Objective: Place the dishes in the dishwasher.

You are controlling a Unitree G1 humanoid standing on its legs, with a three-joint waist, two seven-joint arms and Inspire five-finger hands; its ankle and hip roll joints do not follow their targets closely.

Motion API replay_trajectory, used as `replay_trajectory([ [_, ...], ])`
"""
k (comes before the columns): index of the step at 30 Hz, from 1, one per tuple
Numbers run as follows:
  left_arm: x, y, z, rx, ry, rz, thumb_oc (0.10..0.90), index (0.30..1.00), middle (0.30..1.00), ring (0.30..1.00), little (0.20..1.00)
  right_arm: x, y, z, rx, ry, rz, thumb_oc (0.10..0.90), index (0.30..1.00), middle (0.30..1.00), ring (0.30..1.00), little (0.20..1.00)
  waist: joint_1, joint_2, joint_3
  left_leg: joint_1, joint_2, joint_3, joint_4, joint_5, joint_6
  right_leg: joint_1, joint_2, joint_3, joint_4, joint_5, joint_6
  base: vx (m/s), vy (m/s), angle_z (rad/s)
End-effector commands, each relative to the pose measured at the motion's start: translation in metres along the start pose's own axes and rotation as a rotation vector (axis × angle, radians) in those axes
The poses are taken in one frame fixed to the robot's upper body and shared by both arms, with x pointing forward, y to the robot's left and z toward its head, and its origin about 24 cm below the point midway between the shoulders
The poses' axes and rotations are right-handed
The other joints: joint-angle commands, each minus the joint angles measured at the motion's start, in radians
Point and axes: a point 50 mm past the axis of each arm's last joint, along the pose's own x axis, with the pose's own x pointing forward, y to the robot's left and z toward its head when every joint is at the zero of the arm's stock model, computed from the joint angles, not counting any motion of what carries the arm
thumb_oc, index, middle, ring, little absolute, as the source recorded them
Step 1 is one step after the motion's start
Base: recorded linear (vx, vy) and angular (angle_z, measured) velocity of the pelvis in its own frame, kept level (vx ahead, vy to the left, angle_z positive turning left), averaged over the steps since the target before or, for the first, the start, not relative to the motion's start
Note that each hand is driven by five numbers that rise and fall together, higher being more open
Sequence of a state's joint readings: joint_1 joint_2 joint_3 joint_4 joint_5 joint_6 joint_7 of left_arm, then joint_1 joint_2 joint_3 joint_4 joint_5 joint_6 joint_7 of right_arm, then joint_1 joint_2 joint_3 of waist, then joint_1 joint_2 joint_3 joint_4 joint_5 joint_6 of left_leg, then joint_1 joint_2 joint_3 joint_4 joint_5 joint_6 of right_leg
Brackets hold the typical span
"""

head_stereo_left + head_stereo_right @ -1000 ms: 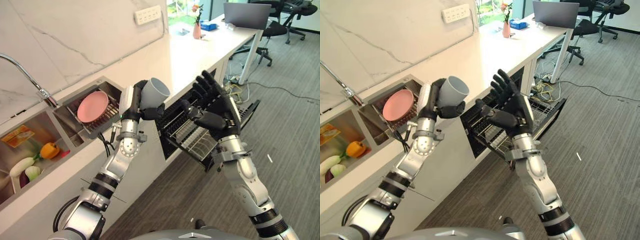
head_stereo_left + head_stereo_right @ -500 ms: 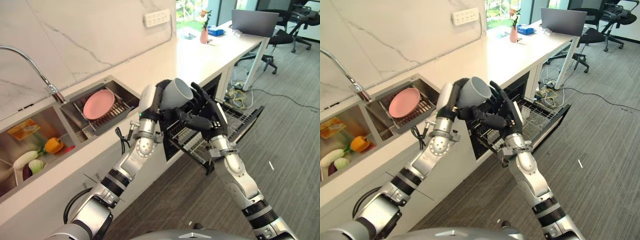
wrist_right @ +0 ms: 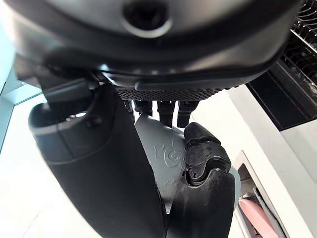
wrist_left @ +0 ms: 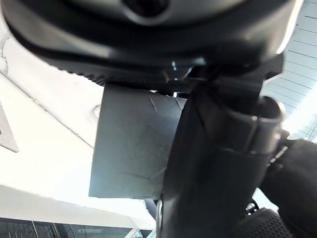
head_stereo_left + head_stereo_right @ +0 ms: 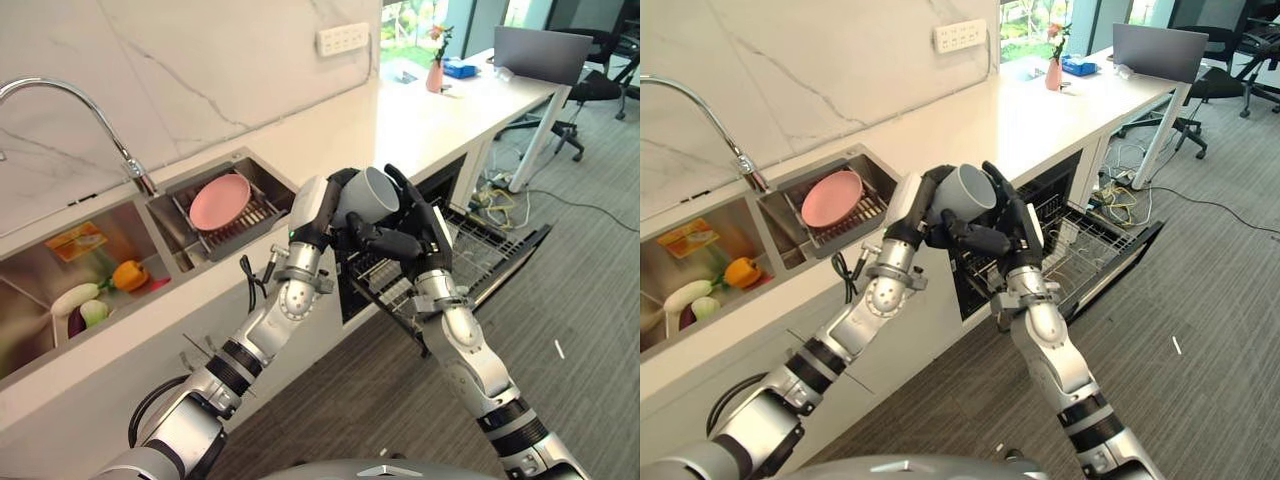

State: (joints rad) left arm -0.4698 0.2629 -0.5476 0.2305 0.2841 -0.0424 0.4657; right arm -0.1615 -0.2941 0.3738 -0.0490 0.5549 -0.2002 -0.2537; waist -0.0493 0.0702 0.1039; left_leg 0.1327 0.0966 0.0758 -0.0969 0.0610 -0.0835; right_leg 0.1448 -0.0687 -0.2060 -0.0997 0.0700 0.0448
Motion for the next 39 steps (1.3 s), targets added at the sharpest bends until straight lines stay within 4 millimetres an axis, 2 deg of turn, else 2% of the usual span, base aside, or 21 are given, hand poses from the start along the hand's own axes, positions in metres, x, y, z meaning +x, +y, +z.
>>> replay_trajectory([
  [1, 0.012, -0.022, 0.049, -0.019, -0.262, -0.117, 0.4, 0.3, 0.3, 0.3, 0.3, 0.038, 0.051, 0.056, 0.136, -0.264, 0.191, 0.8, 0.9, 0.9, 0.9, 0.9, 0.011, -0.04, -0.046, 0.031, 0.011, 0.034, 0.01, -0.036, -0.013, 0.065, -0.04, 0.031, 0.015, -0.102, 0.083, 0.0, -0.003, 0.06],
  [5, 0.006, -0.031, 0.054, -0.031, -0.289, -0.195, 0.4, 0.3, 0.3, 0.3, 0.3, 0.045, 0.053, 0.048, 0.175, -0.183, 0.247, 0.8, 0.9, 0.9, 0.9, 0.9, 0.019, -0.047, -0.047, 0.03, 0.011, 0.031, 0.01, -0.035, -0.014, 0.067, -0.041, 0.027, 0.016, -0.101, 0.083, 0.0, -0.001, 0.02],
  [15, -0.002, -0.027, 0.071, -0.084, -0.404, -0.298, 0.4, 0.3, 0.3, 0.3, 0.3, 0.057, 0.039, 0.05, 0.222, -0.133, 0.26, 0.8, 0.9, 0.9, 0.9, 0.9, 0.026, -0.054, -0.054, 0.029, 0.008, 0.021, 0.01, -0.047, -0.018, 0.07, -0.045, 0.019, 0.015, -0.109, 0.084, 0.0, 0.002, 0.02],
  [23, -0.01, -0.025, 0.081, -0.139, -0.457, -0.391, 0.4, 0.3, 0.3, 0.3, 0.3, 0.07, 0.032, 0.072, 0.152, -0.152, 0.377, 0.8, 0.9, 0.9, 0.9, 0.9, 0.034, -0.06, -0.057, 0.026, 0.002, 0.016, 0.01, -0.048, -0.017, 0.068, -0.047, 0.017, 0.014, -0.106, 0.084, 0.0, 0.003, 0.06],
  [24, -0.01, -0.025, 0.082, -0.139, -0.462, -0.4, 0.4, 0.3, 0.3, 0.3, 0.3, 0.07, 0.031, 0.073, 0.145, -0.156, 0.383, 0.598, 0.596, 0.596, 0.596, 0.596, 0.033, -0.059, -0.057, 0.025, 0.001, 0.016, 0.01, -0.049, -0.017, 0.067, -0.048, 0.017, 0.014, -0.105, 0.084, -0.03, 0.014, 0.02],
  [25, -0.011, -0.025, 0.083, -0.132, -0.473, -0.414, 0.4, 0.3, 0.3, 0.3, 0.3, 0.072, 0.031, 0.078, 0.131, -0.184, 0.367, 0.458, 0.387, 0.387, 0.387, 0.387, 0.032, -0.056, -0.057, 0.02, 0.0, 0.019, 0.01, -0.04, -0.014, 0.062, -0.05, 0.017, 0.014, -0.095, 0.085, 0.0, 0.0, 0.0],
  [26, -0.011, -0.026, 0.083, -0.128, -0.471, -0.415, 0.4, 0.3, 0.3, 0.3, 0.3, 0.073, 0.031, 0.076, 0.135, -0.185, 0.353, 0.4, 0.3, 0.3, 0.3, 0.3, 0.032, -0.054, -0.059, 0.02, -0.001, 0.02, 0.01, -0.041, -0.014, 0.06, -0.051, 0.018, 0.015, -0.094, 0.085, 0.0, 0.0, 0.0],
  [39, -0.012, -0.026, 0.077, -0.092, -0.457, -0.397, 0.4, 0.3, 0.3, 0.3, 0.3, 0.069, 0.031, 0.076, 0.063, -0.263, 0.223, 0.4, 0.3, 0.3, 0.3, 0.3, 0.028, -0.04, -0.058, 0.031, -0.003, 0.031, 0.01, -0.05, -0.009, 0.063, -0.057, 0.017, 0.017, -0.093, 0.09, 0.0, 0.002, -0.01],
])
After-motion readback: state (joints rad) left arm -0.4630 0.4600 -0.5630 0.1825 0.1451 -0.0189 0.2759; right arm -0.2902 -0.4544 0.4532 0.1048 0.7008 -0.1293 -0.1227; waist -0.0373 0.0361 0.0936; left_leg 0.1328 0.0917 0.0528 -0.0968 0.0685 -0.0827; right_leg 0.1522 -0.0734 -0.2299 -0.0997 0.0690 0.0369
